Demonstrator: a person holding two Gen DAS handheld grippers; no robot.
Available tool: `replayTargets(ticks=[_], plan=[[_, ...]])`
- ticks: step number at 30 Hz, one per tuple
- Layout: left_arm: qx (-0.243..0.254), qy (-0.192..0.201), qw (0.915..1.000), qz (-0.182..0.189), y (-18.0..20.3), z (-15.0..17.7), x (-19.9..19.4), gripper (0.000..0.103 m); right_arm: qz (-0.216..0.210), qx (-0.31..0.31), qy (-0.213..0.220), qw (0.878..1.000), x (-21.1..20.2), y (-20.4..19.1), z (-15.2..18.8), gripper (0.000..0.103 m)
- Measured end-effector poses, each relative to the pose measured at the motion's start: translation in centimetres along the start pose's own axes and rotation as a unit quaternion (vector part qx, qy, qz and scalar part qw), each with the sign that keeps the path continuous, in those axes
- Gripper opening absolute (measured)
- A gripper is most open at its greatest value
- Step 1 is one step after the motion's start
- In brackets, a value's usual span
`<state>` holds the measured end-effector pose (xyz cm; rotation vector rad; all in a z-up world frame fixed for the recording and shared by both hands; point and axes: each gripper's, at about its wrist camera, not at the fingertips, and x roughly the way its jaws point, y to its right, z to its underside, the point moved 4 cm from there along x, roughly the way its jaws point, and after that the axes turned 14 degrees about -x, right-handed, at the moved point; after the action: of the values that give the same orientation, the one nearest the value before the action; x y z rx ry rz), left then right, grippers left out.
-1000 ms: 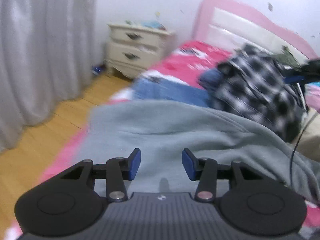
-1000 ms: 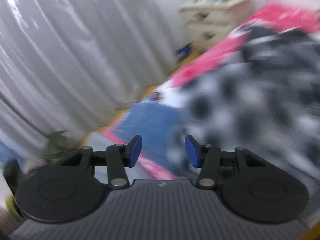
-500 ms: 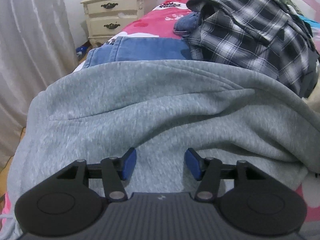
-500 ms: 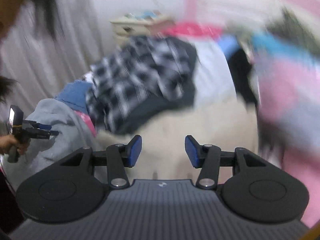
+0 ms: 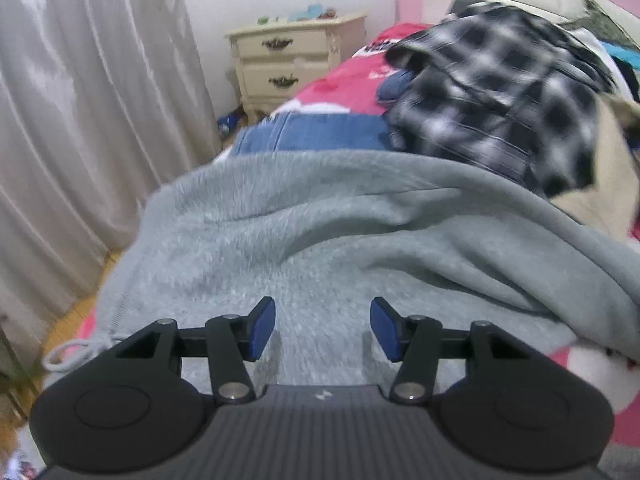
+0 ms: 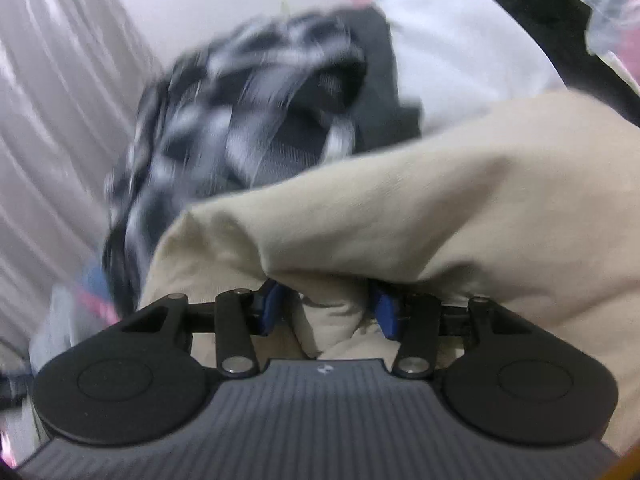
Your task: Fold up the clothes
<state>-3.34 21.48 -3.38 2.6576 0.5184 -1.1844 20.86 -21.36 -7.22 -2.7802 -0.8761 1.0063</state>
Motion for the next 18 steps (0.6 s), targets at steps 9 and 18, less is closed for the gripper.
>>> replayTargets(ticks=[9, 18], plan=[[0.042, -0.025, 0.9988, 0.002, 3.7, 0.2, -0.3, 0.054, 0.026, 0.038, 0.038, 0.998, 6.2, 1.6, -5.0, 0.046], [0.165, -0.046, 0.9792, 0.11, 11.3, -1.0, -0.5, 0.063, -0.05, 0.037, -0.08, 0.995, -7.1, 1.6, -3.0, 0.047]])
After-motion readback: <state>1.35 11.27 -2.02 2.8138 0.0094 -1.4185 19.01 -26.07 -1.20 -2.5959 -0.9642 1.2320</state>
